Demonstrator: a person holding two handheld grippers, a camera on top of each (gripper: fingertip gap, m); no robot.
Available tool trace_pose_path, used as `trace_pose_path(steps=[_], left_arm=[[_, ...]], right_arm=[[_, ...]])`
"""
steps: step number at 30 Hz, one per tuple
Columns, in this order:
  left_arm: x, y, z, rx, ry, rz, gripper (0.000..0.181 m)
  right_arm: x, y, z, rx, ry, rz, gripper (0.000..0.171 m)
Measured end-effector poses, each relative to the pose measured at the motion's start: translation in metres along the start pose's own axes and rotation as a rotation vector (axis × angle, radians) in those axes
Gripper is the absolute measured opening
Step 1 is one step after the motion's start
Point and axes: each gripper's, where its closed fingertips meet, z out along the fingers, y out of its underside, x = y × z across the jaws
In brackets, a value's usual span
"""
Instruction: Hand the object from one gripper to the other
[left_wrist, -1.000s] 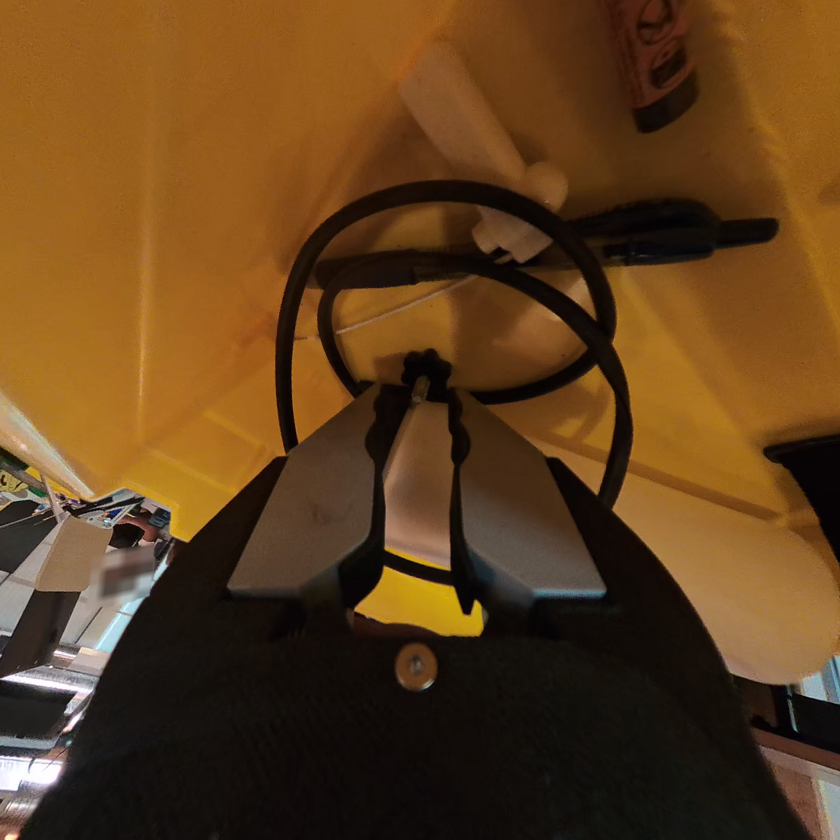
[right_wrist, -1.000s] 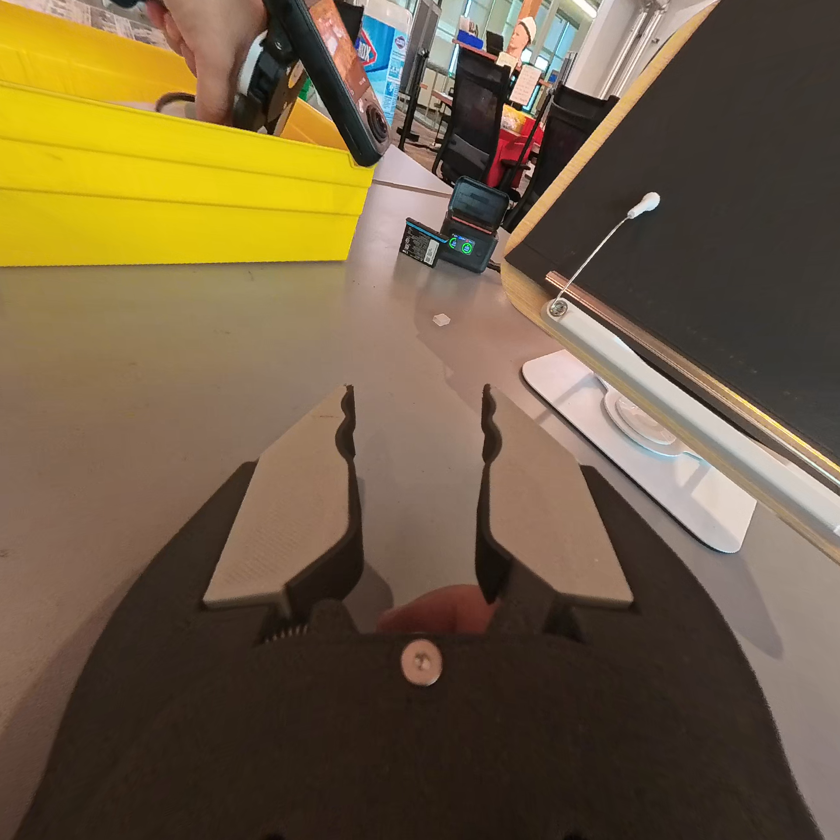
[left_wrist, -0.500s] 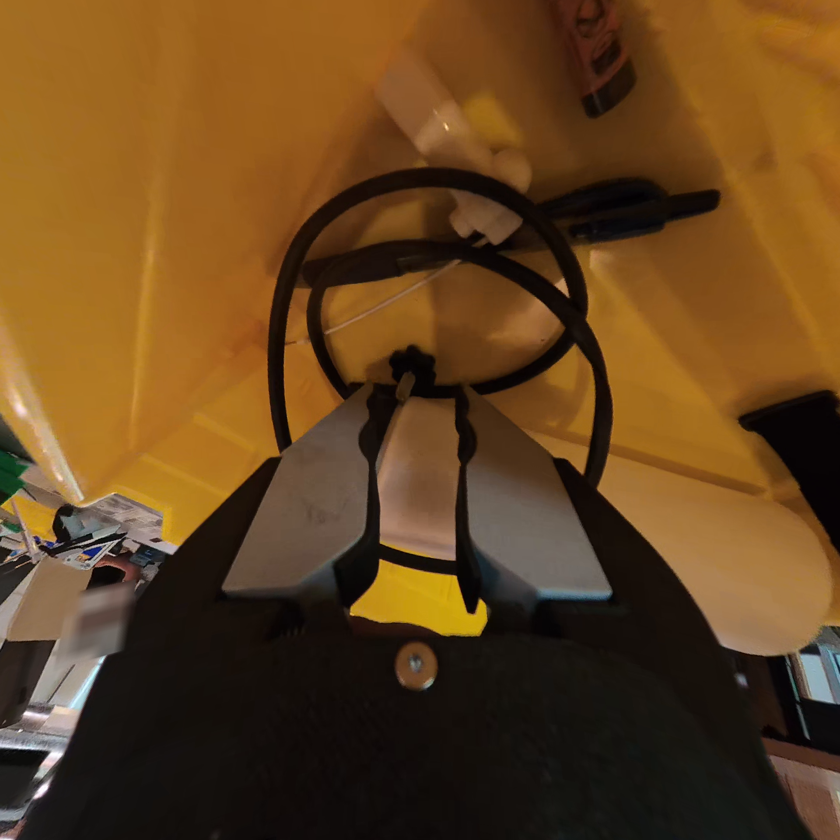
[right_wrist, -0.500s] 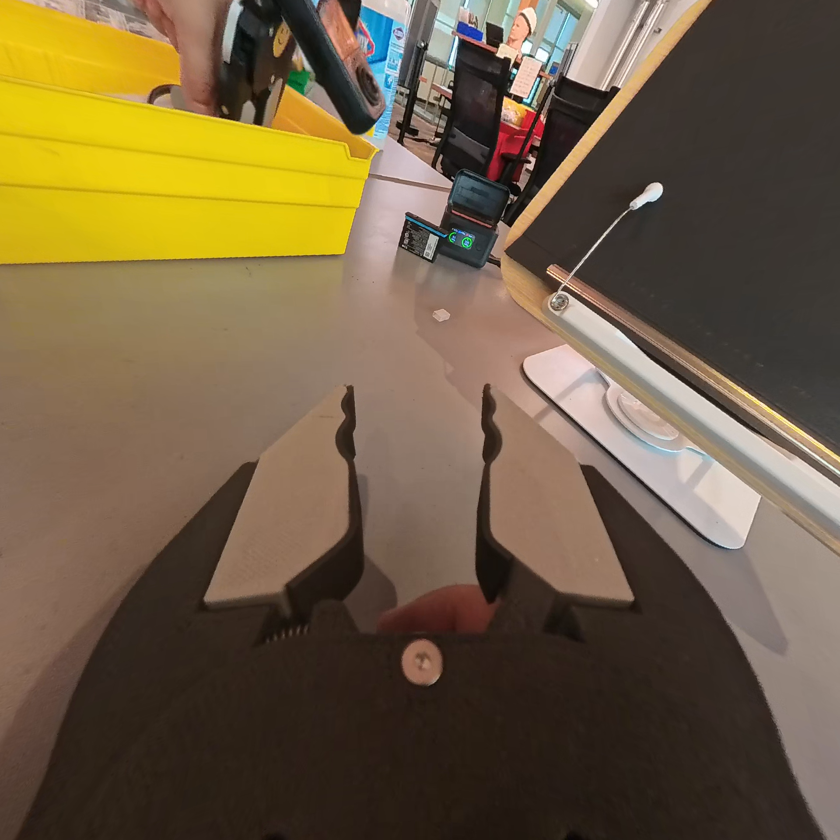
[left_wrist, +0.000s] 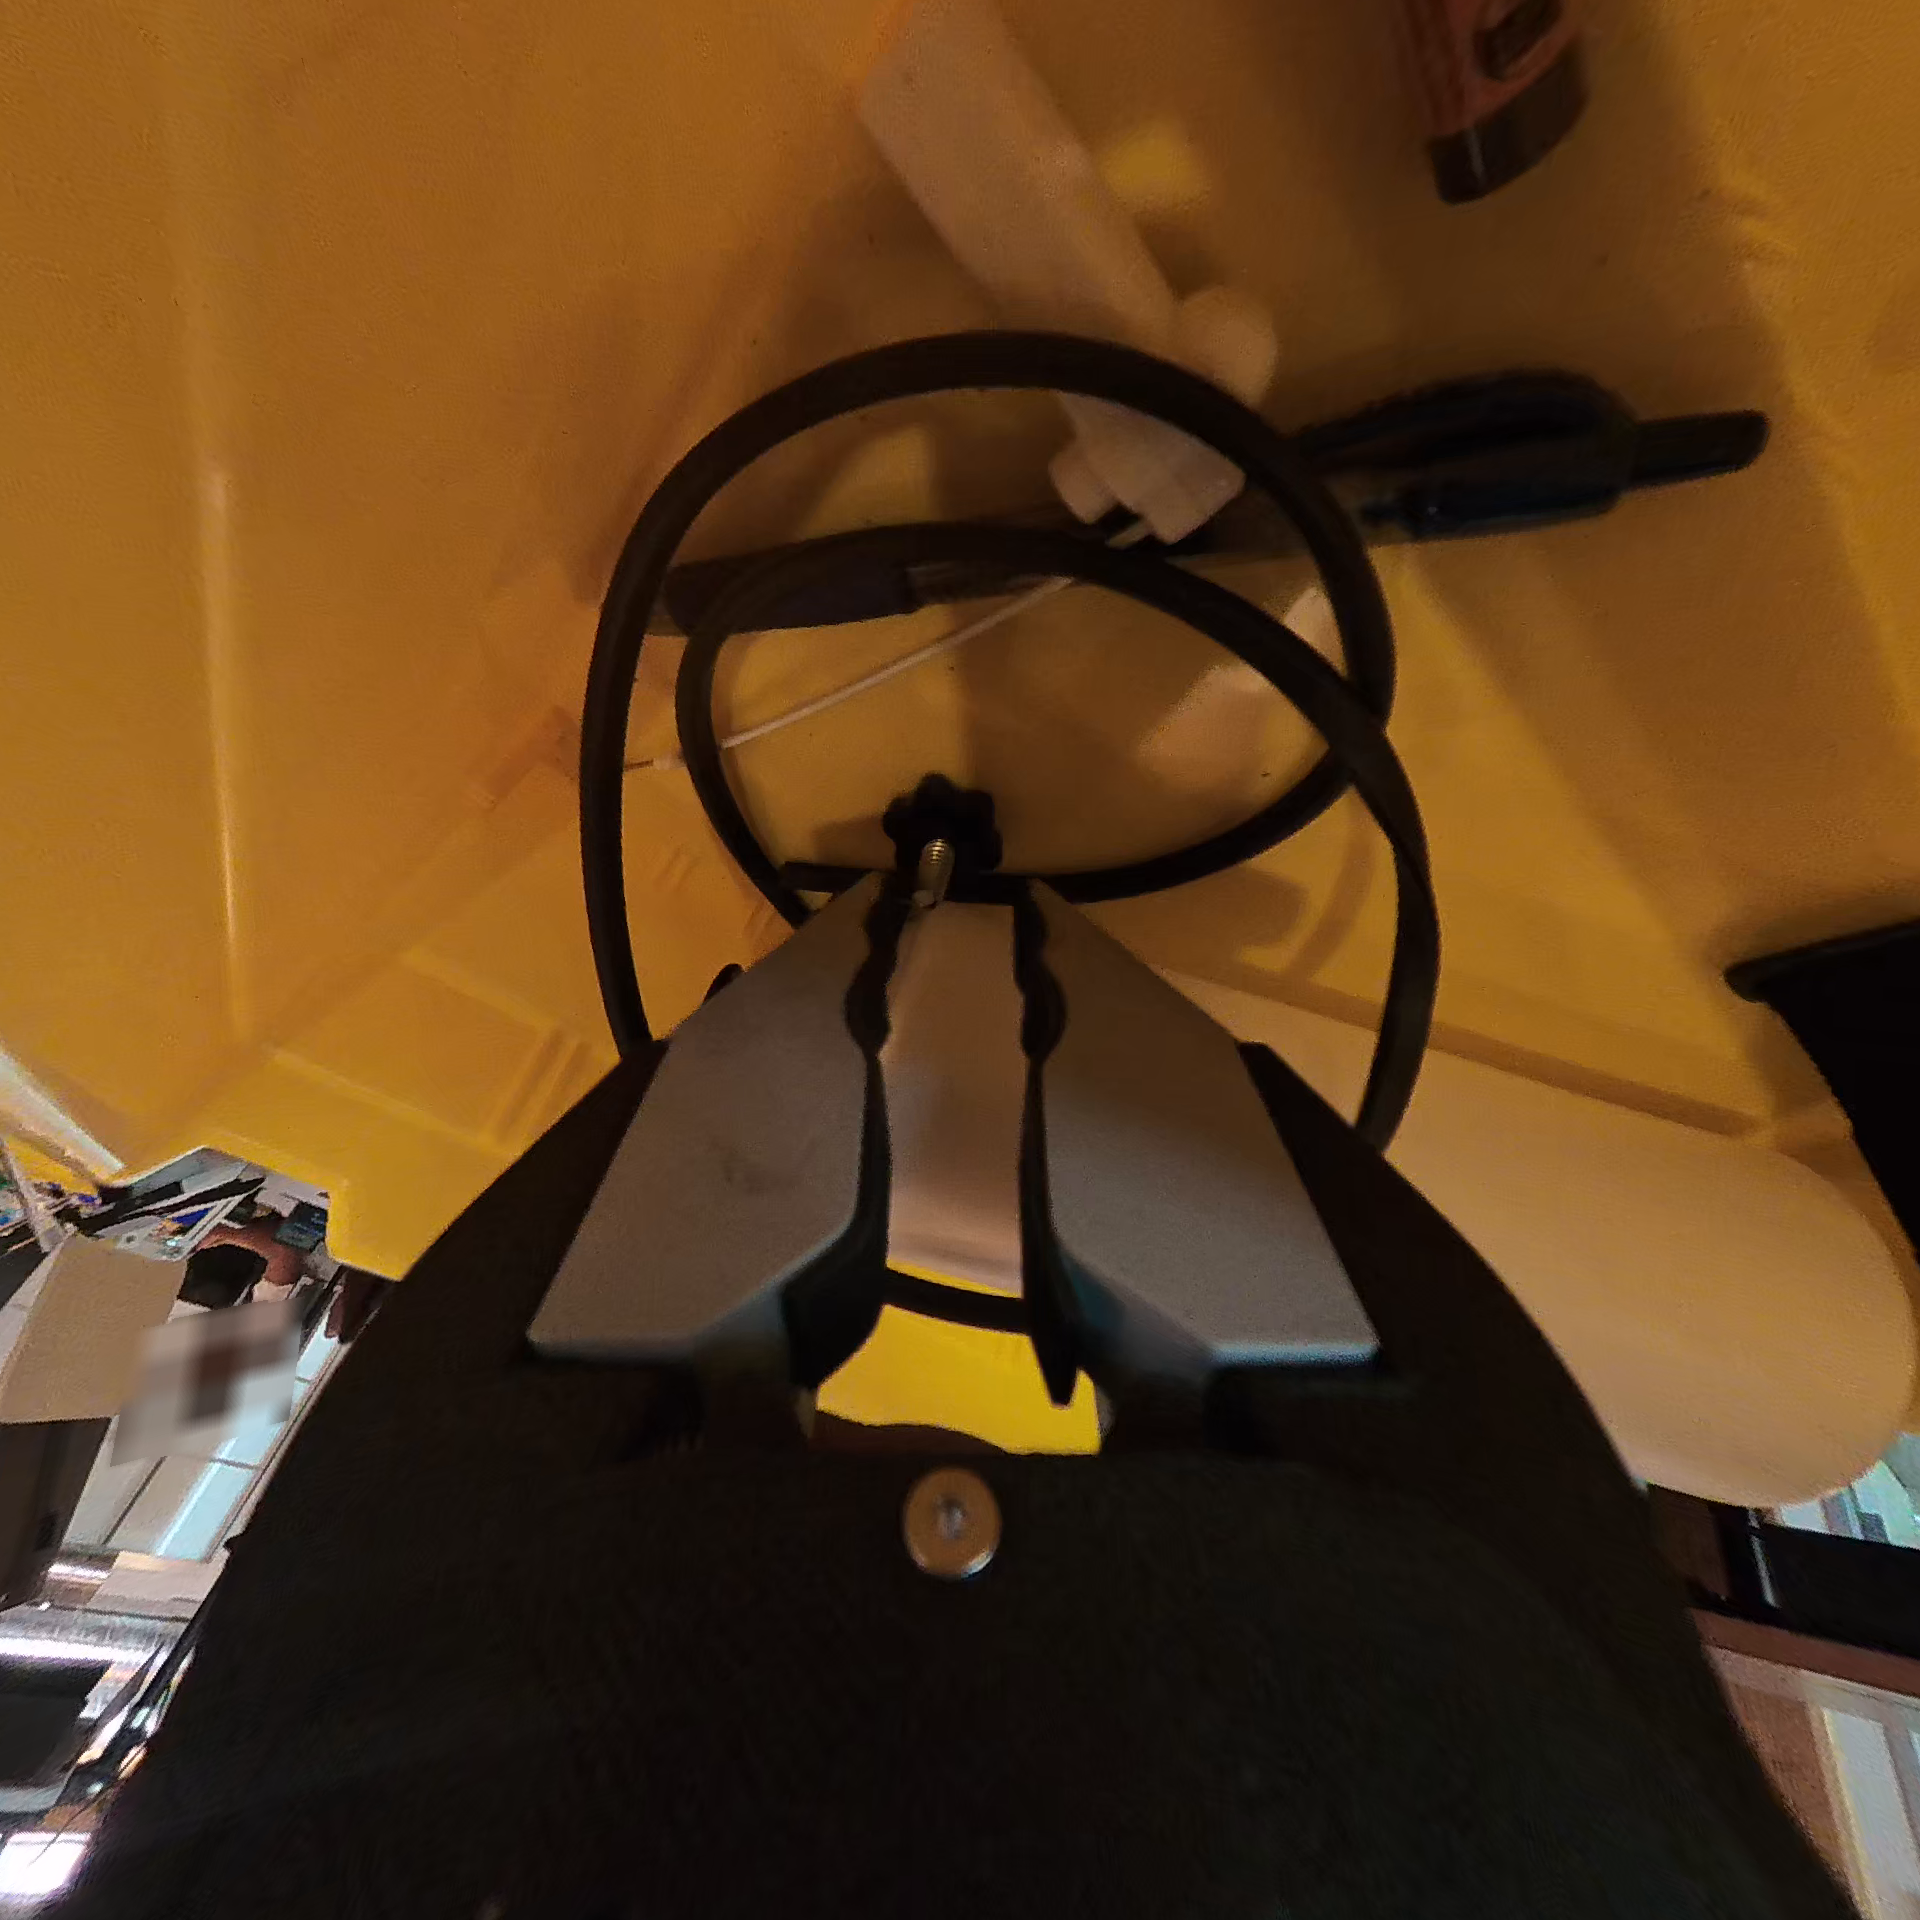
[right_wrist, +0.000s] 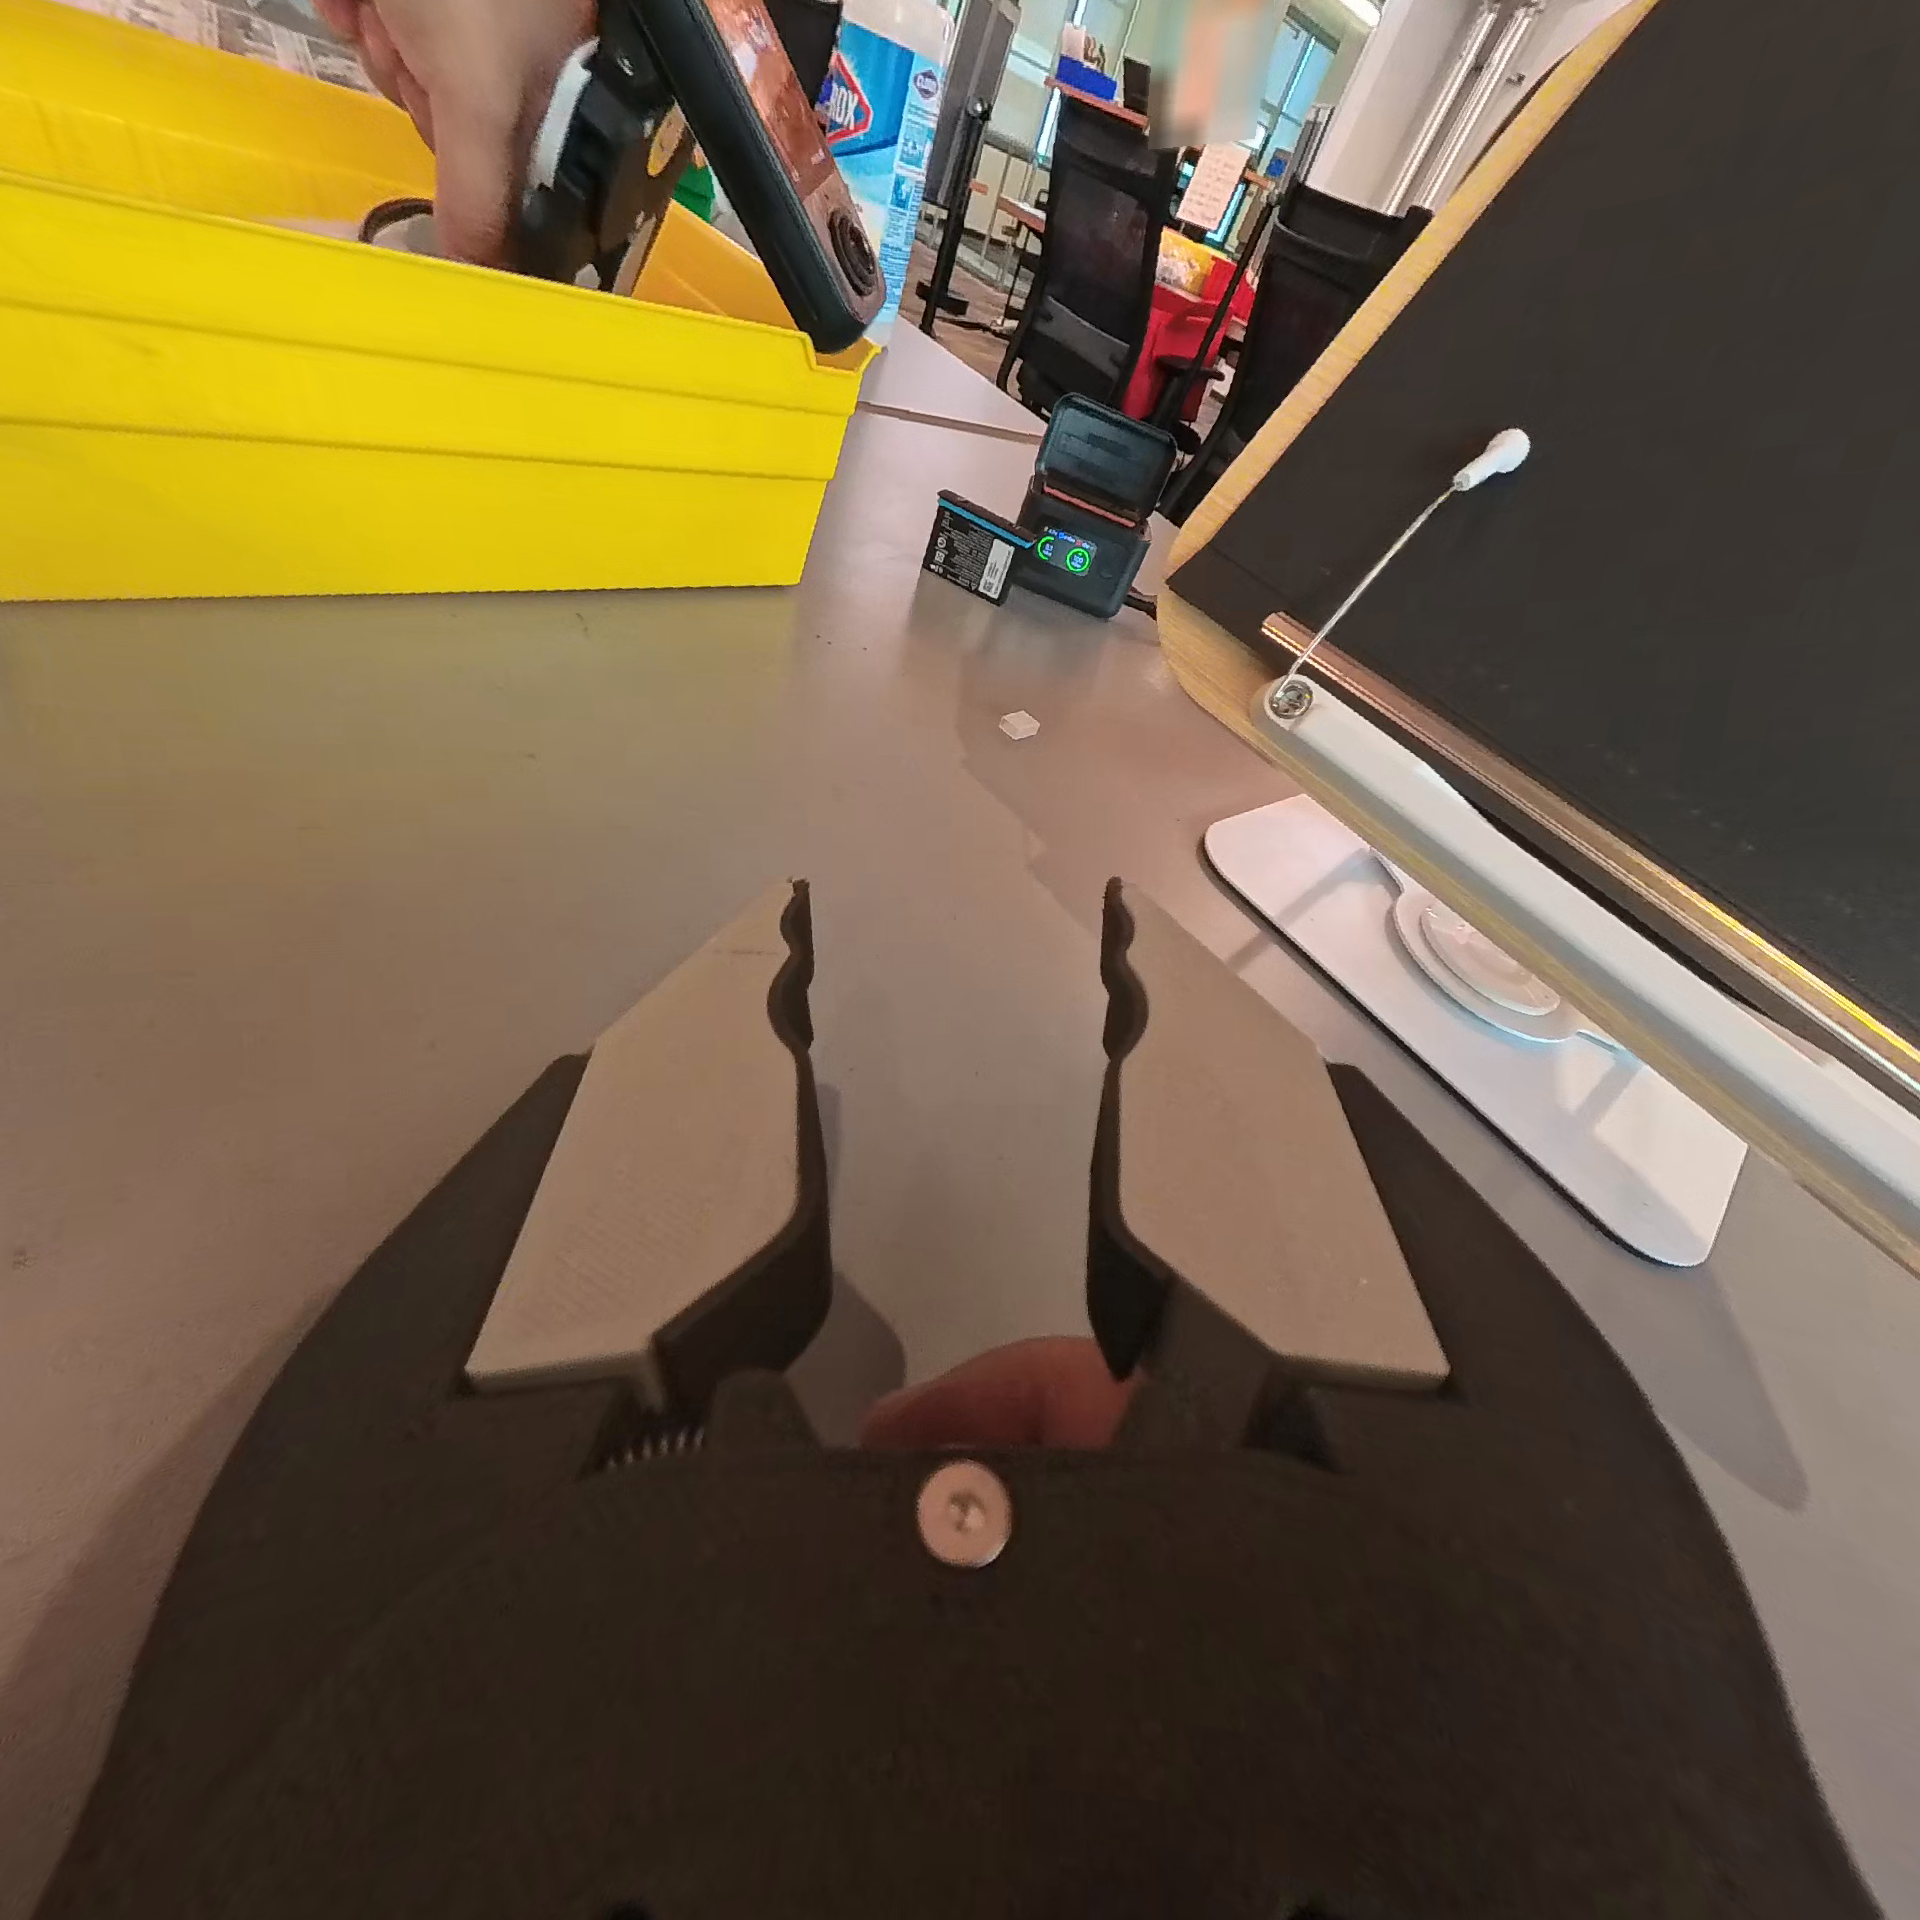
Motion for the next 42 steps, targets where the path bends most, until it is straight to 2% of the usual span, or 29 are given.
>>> trace_pose_path(steps=[4,9,12,20,29,33,38,40,42], left_arm=[[-0.002,0.001,0.001,-0.007,-0.005,0.004,0.009],[-0.002,-0.001,0.001,0.000,-0.008,0.007,0.008],[-0.004,-0.002,0.001,0.004,-0.023,0.007,0.013],[-0.004,-0.003,0.001,0.008,-0.017,0.017,0.008],[-0.014,0.000,-0.009,0.016,-0.094,0.031,0.004],[-0.017,-0.003,-0.032,0.074,-0.144,0.036,0.004],[-0.014,-0.003,-0.079,0.196,-0.188,0.043,0.003],[-0.010,-0.009,-0.107,0.308,-0.201,0.037,0.003],[0.010,-0.033,-0.146,0.537,-0.159,0.029,0.004]], right_arm=[[-0.002,0.000,0.000,-0.001,-0.005,-0.007,0.053],[-0.003,-0.001,0.000,0.000,-0.007,-0.008,0.053],[-0.004,0.000,0.000,-0.001,-0.009,-0.009,0.053],[-0.005,0.000,0.001,-0.004,-0.013,-0.015,0.053],[-0.007,0.000,0.001,-0.008,-0.016,-0.025,0.052],[-0.005,-0.001,0.000,-0.005,-0.015,-0.007,0.053],[0.000,-0.003,-0.002,0.006,-0.006,0.020,0.053],[0.001,-0.004,-0.002,0.013,-0.016,0.038,0.053],[0.001,-0.006,-0.003,0.023,-0.032,0.066,0.054]])
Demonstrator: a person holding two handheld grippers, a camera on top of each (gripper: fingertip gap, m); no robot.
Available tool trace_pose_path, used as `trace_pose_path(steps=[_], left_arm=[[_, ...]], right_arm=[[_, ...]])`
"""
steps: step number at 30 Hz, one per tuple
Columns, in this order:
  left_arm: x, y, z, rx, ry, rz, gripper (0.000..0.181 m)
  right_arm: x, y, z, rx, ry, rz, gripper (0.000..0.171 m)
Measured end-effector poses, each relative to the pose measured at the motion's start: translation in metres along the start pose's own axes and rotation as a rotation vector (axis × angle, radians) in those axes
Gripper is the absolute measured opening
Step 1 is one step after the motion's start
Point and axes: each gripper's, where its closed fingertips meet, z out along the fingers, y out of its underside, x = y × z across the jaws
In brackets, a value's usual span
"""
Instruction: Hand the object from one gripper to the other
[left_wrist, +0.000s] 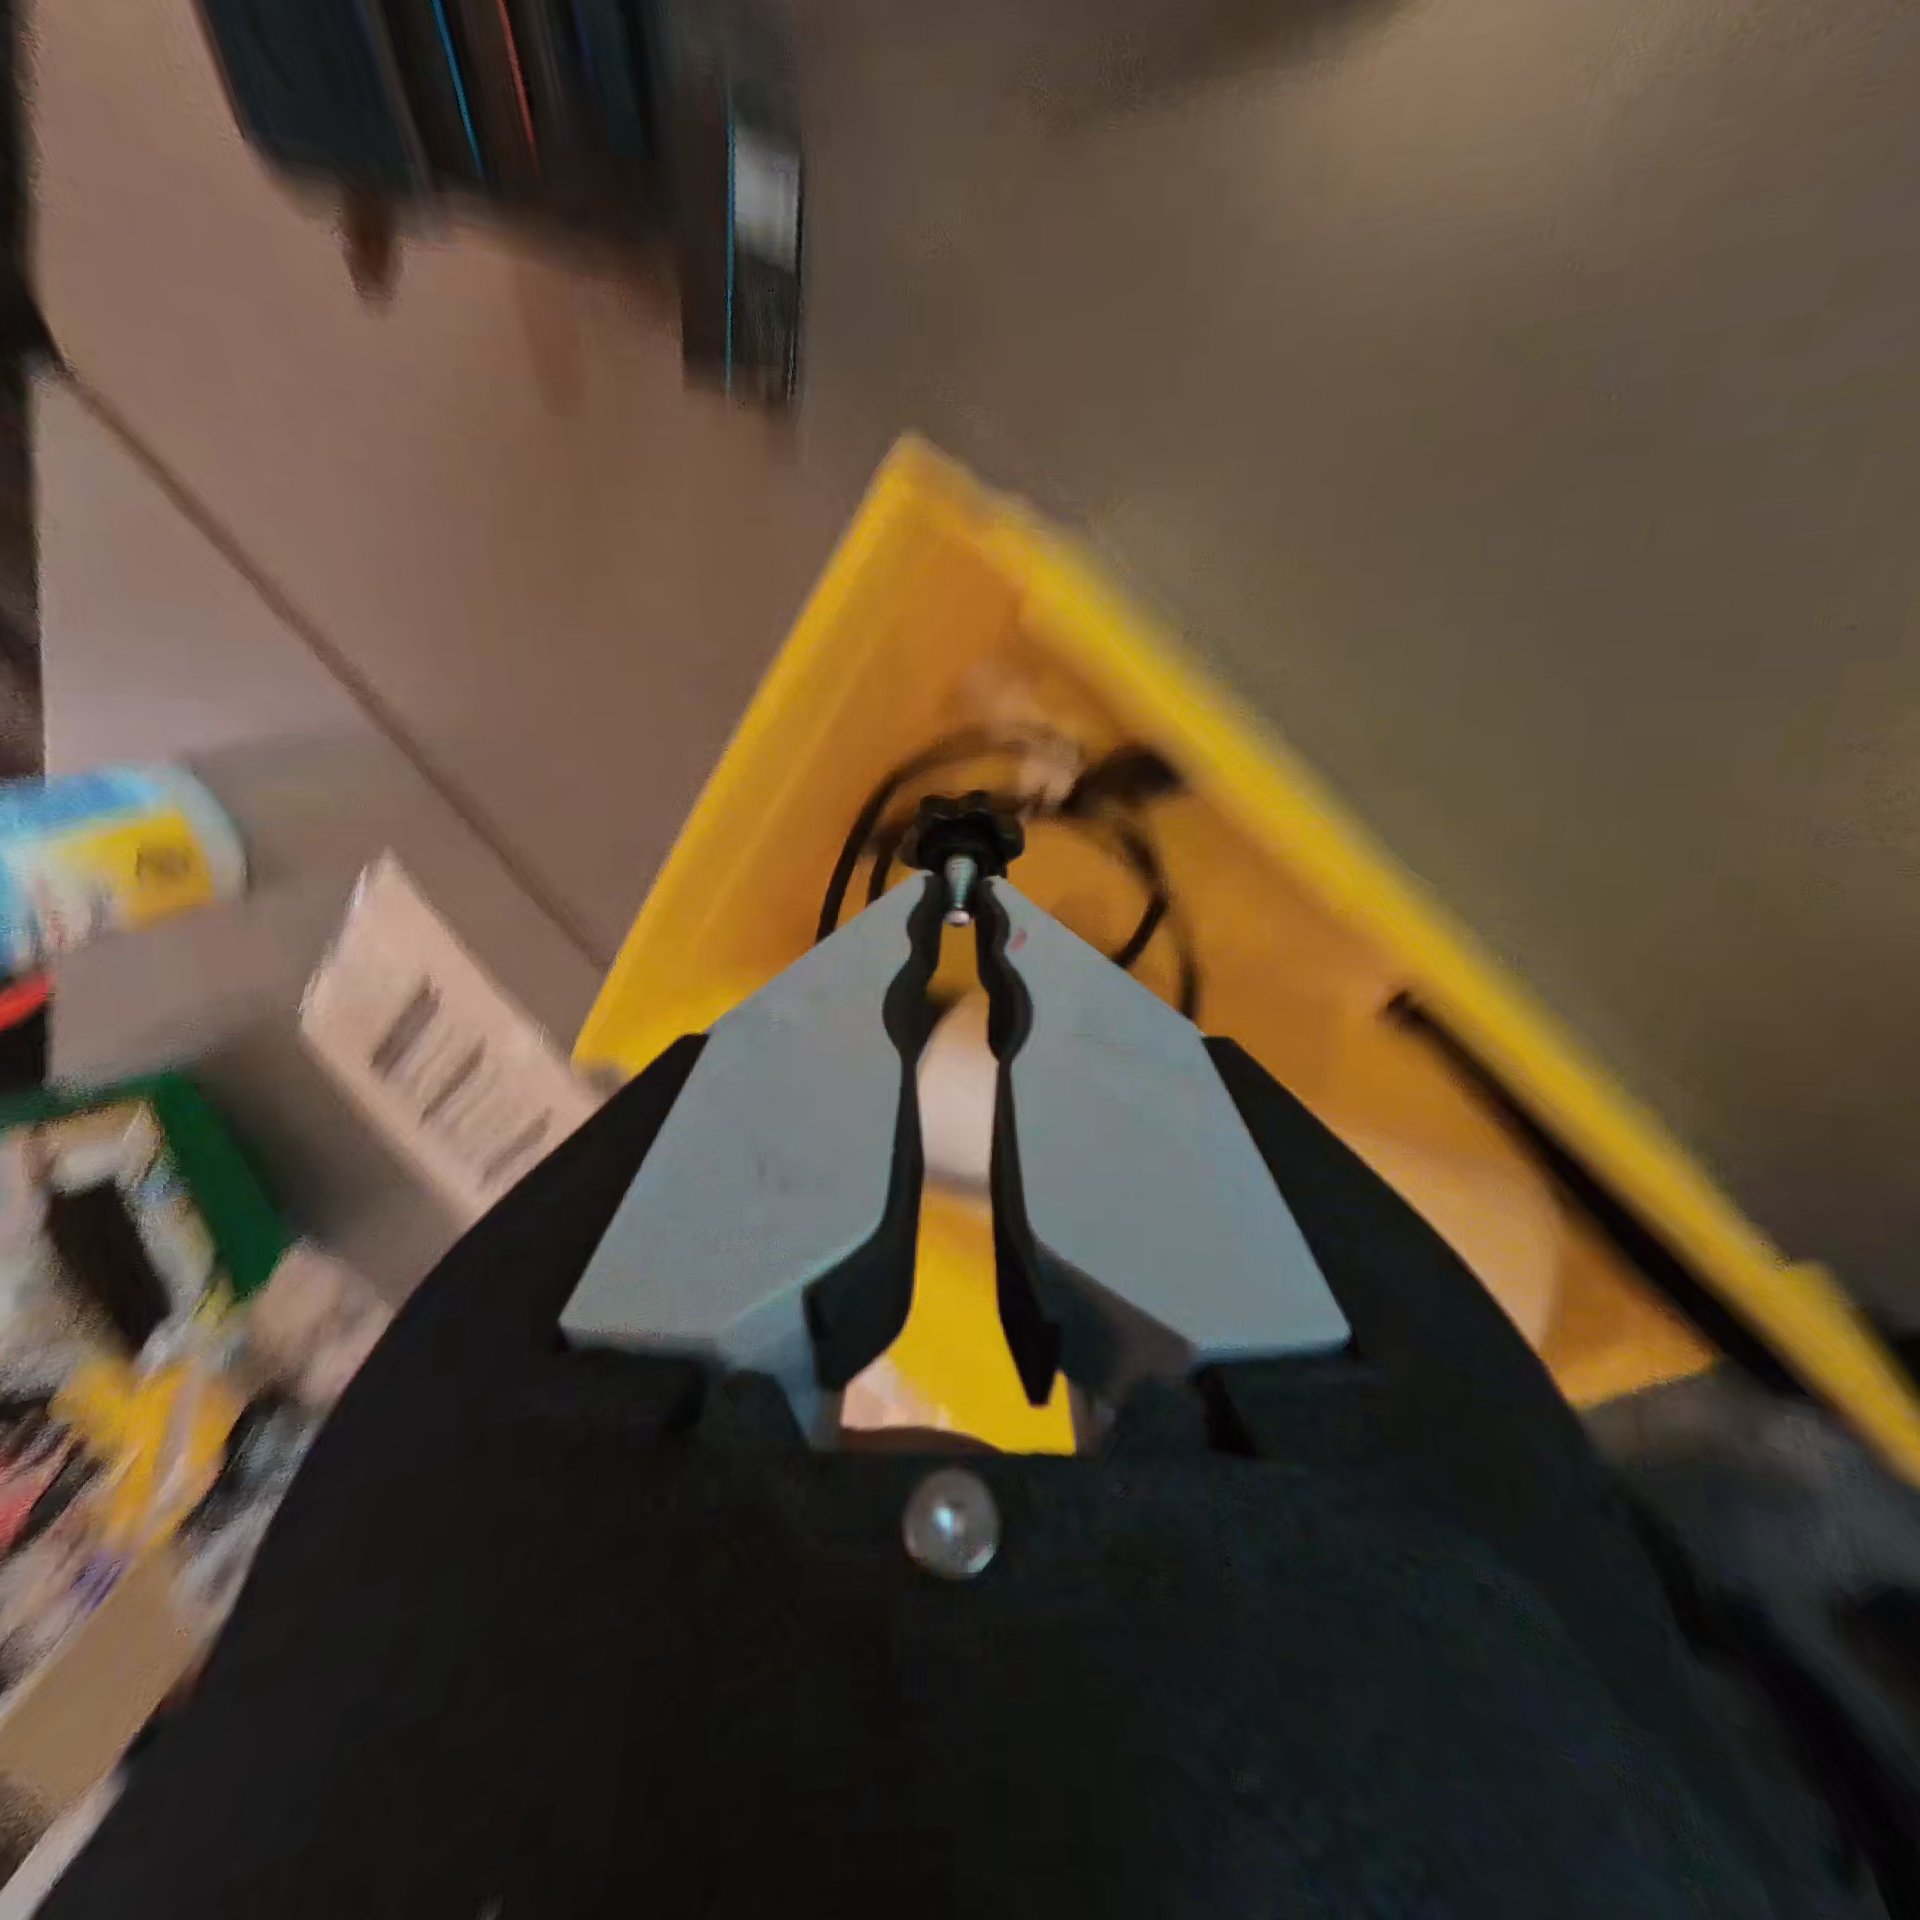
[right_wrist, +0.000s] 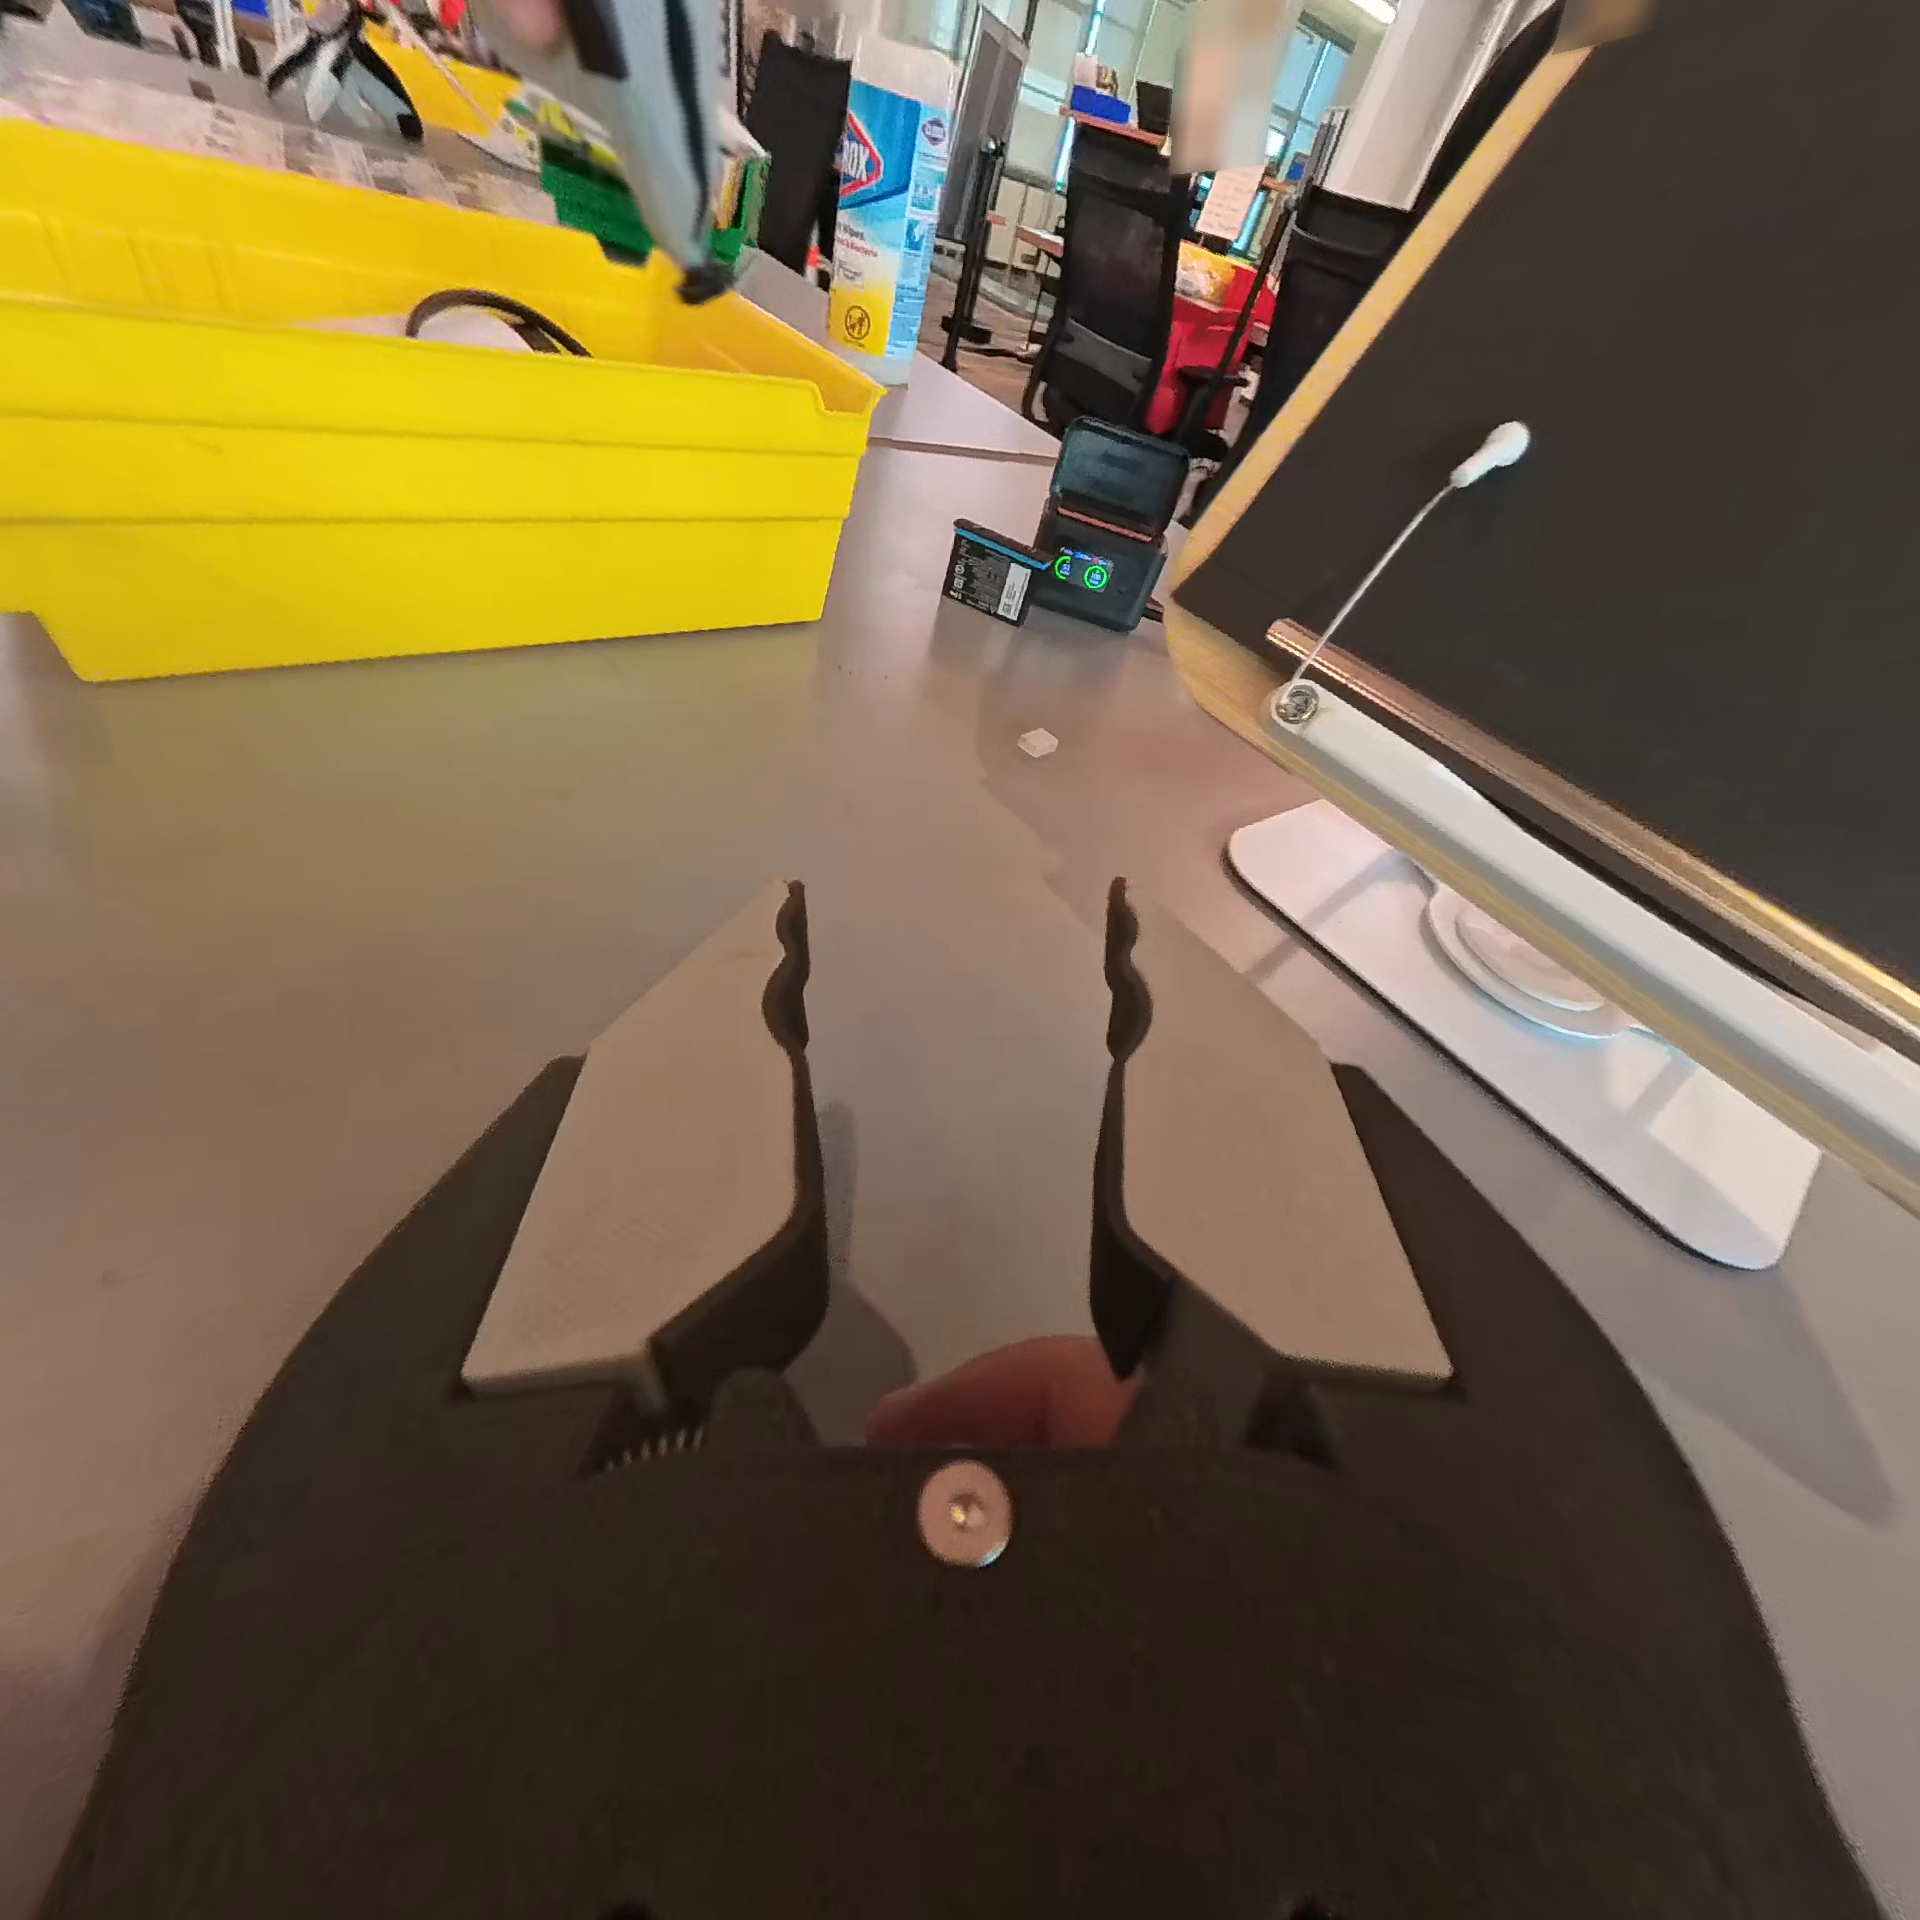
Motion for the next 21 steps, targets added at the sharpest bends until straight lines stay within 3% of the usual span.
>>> trace_pose_path(steps=[4,6,9,13,15,17,21], left_arm=[[0.092,-0.131,-0.073,0.720,0.259,-0.073,0.004],[0.139,-0.172,-0.091,0.941,0.326,-0.089,0.004],[0.196,-0.215,-0.087,1.121,0.448,-0.137,0.004],[0.193,-0.247,-0.076,1.358,0.196,-0.188,0.004],[0.194,-0.251,-0.085,1.492,0.034,-0.105,0.004],[0.197,-0.252,-0.083,1.515,-0.109,-0.012,0.004],[0.223,-0.251,-0.078,1.579,-0.096,0.135,0.004]], right_arm=[[0.002,-0.006,-0.003,0.040,-0.044,0.079,0.057],[0.004,-0.014,-0.008,0.087,-0.082,0.138,0.059],[0.019,-0.025,-0.018,0.162,-0.084,0.207,0.059],[0.040,-0.040,-0.038,0.279,-0.074,0.239,0.055],[0.053,-0.043,-0.044,0.308,-0.049,0.277,0.050],[0.069,-0.037,-0.045,0.287,0.009,0.329,0.038],[0.077,-0.026,-0.040,0.240,0.019,0.363,0.043]])
